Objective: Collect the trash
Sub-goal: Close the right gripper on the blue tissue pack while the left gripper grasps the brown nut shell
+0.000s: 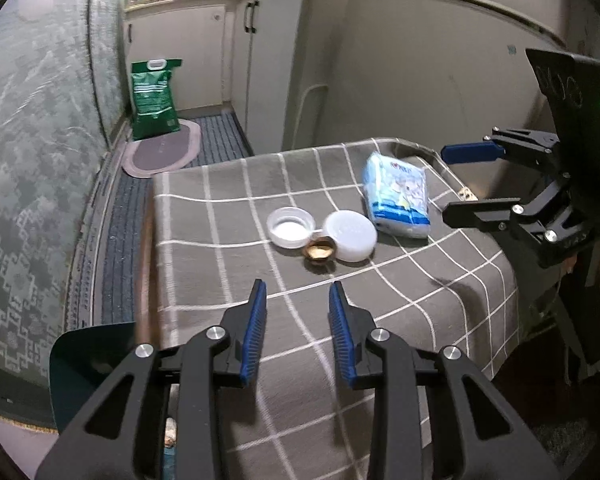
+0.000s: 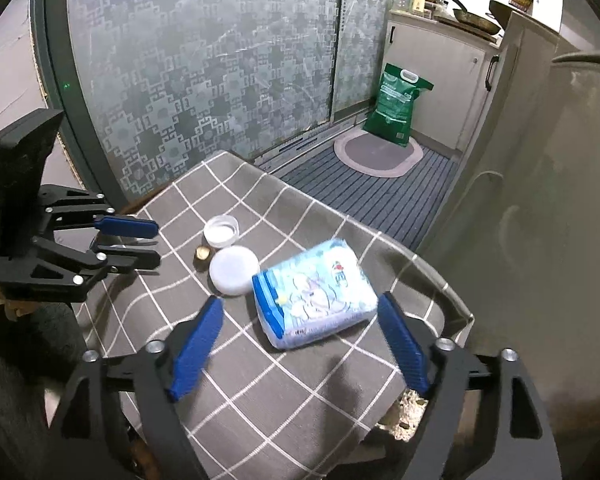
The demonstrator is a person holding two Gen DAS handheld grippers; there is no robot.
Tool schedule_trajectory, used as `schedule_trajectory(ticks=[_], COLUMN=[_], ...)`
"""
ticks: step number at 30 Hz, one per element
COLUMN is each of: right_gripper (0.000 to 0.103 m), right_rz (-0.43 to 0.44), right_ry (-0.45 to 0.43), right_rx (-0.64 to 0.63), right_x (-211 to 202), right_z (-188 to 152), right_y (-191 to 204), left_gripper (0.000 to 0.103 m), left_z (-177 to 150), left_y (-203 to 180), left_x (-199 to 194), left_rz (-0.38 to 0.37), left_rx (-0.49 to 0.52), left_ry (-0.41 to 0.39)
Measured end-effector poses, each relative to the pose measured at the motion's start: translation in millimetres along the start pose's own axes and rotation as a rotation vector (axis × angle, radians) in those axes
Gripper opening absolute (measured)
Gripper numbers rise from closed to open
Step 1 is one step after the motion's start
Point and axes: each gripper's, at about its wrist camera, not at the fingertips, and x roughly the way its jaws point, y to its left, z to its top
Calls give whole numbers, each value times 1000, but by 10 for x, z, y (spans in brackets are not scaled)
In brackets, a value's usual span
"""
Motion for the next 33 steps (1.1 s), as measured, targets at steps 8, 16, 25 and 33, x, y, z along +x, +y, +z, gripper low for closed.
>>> schedule_trajectory(ticks=[8,16,25,33], right_gripper=[91,93,95,95], right_rz=[65,62,35,-15], right_ry=[25,55,29,18], right_rx=[-11,-16,-25,-58], right_x=[128,251,314,387], right_z=[-41,-149,-143,-71], right_y=[20,-15,-33,-59], left_gripper=[33,33,23,22], left_z=[122,162,219,219], left_y=[-15,-33,-35,-56], left_x=[213,268,329,331], left_rz=[-17,-24,-17,-11], left_rx=[-7,-5,3,-1], left_ry=[8,1,-5,-1])
